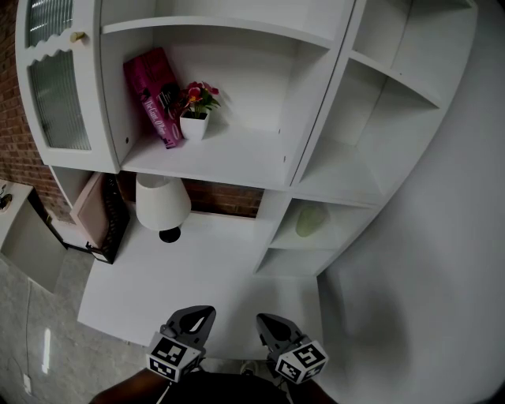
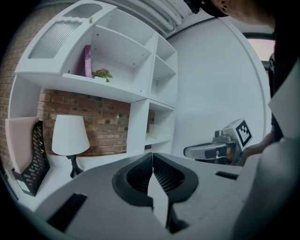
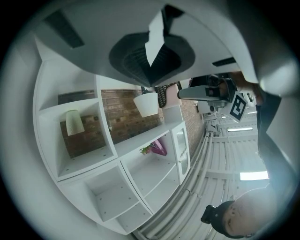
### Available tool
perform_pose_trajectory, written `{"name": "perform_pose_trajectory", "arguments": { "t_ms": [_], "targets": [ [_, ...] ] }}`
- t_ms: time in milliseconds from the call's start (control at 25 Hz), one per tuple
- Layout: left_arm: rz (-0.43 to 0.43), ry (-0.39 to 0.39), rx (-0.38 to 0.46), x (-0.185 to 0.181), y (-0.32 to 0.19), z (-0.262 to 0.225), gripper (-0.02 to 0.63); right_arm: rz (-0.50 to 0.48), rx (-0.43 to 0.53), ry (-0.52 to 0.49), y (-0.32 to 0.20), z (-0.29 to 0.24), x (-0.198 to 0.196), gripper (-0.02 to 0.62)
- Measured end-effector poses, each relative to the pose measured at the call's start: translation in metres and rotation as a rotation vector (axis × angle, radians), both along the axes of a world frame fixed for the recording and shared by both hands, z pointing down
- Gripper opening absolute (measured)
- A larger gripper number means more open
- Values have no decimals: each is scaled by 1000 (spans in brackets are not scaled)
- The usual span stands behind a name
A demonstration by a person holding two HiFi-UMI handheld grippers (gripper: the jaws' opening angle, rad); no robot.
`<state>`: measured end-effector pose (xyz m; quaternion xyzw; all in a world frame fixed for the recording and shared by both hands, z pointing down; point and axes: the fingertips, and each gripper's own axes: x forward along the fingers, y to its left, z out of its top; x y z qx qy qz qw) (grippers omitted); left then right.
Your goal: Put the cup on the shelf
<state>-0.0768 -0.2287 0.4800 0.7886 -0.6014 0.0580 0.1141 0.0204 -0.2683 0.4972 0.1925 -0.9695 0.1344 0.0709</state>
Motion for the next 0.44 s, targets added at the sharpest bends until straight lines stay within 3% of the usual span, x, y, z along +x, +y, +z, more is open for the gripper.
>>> {"name": "perform_pose_trajectory", "arguments": {
  "t_ms": [440],
  "targets": [
    [0,-5,0,2,-5,-1,6,-1,5,14,-5,-3,3,5]
  ]
}}
